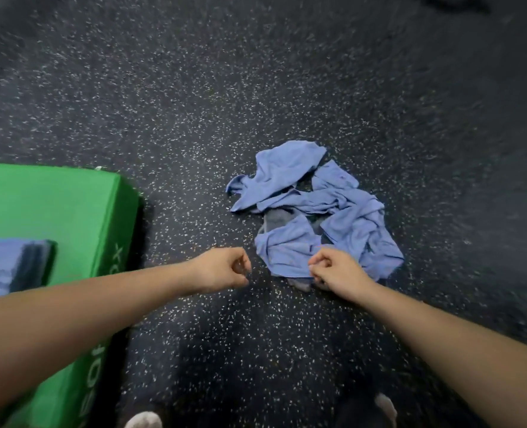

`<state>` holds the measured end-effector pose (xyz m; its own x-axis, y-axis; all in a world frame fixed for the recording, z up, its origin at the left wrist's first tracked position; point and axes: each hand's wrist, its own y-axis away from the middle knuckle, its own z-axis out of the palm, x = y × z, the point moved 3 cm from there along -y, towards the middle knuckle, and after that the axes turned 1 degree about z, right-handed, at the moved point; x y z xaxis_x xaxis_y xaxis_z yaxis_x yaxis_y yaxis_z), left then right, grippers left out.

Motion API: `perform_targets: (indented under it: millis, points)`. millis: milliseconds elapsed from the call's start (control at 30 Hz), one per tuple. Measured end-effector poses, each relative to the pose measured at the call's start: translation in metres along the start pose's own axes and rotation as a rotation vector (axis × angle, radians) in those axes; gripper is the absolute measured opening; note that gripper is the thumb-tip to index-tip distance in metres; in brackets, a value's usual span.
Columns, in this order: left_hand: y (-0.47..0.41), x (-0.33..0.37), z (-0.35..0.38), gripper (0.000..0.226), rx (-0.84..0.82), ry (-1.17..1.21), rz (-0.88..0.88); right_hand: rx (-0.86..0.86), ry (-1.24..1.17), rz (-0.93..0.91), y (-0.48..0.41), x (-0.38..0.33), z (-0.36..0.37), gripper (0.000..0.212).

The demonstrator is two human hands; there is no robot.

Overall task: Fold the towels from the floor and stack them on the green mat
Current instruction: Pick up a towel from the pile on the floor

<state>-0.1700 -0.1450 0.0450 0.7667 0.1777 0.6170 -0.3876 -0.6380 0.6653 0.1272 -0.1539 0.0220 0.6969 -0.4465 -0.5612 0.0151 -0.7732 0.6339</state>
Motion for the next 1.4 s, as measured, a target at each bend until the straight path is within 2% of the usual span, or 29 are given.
perform_targets:
  millis: [67, 133, 200, 367, 467, 700, 867, 933, 1067, 1133, 1233, 1400]
  points:
    - [-0.024, 0.016, 0.013, 0.028, -0.045, -0.136, 0.022, 0.039, -0.017, 0.026, -0.008, 0.030, -0.009, 0.011]
    - [-0.050, 0.028, 0.026, 0.032, -0.079, -0.289, 0.035, 0.072, -0.012, 0.037, -0.012, 0.052, -0.016, 0.001]
    - [-0.080, 0.033, 0.034, 0.035, -0.047, -0.382, 0.013, 0.098, -0.025, 0.054, -0.013, 0.067, -0.023, 0.003]
    - [-0.135, 0.040, 0.039, 0.055, 0.228, -0.303, -0.106, 0.136, -0.076, 0.083, -0.016, 0.099, -0.033, 0.005]
    - [-0.152, 0.034, 0.044, 0.064, 0.288, -0.283, -0.153, 0.129, -0.084, 0.083, -0.017, 0.110, -0.031, 0.007]
    - [-0.143, 0.024, 0.053, 0.019, 0.345, -0.279, -0.147, 0.112, -0.130, 0.063, -0.017, 0.107, -0.019, 0.009]
    - [-0.117, 0.042, 0.036, 0.002, 0.308, -0.213, -0.028, 0.083, -0.200, 0.031, -0.015, 0.081, -0.018, 0.008]
    - [-0.103, 0.058, 0.028, 0.006, 0.304, -0.190, 0.027, 0.086, -0.201, 0.000, -0.014, 0.063, -0.022, 0.011]
    - [-0.071, 0.098, 0.009, 0.007, 0.306, -0.218, 0.198, 0.101, -0.220, -0.107, 0.003, 0.008, -0.041, 0.047]
    - [-0.051, 0.121, -0.001, 0.009, 0.318, -0.242, 0.294, 0.132, -0.142, -0.185, 0.015, -0.022, -0.056, 0.057]
    - [-0.014, 0.151, -0.017, 0.015, 0.374, -0.199, 0.412, 0.158, -0.003, -0.328, 0.037, -0.066, -0.077, 0.054]
    - [0.052, 0.188, -0.051, 0.025, 0.506, -0.094, 0.489, 0.238, 0.059, -0.470, 0.084, -0.131, -0.104, 0.048]
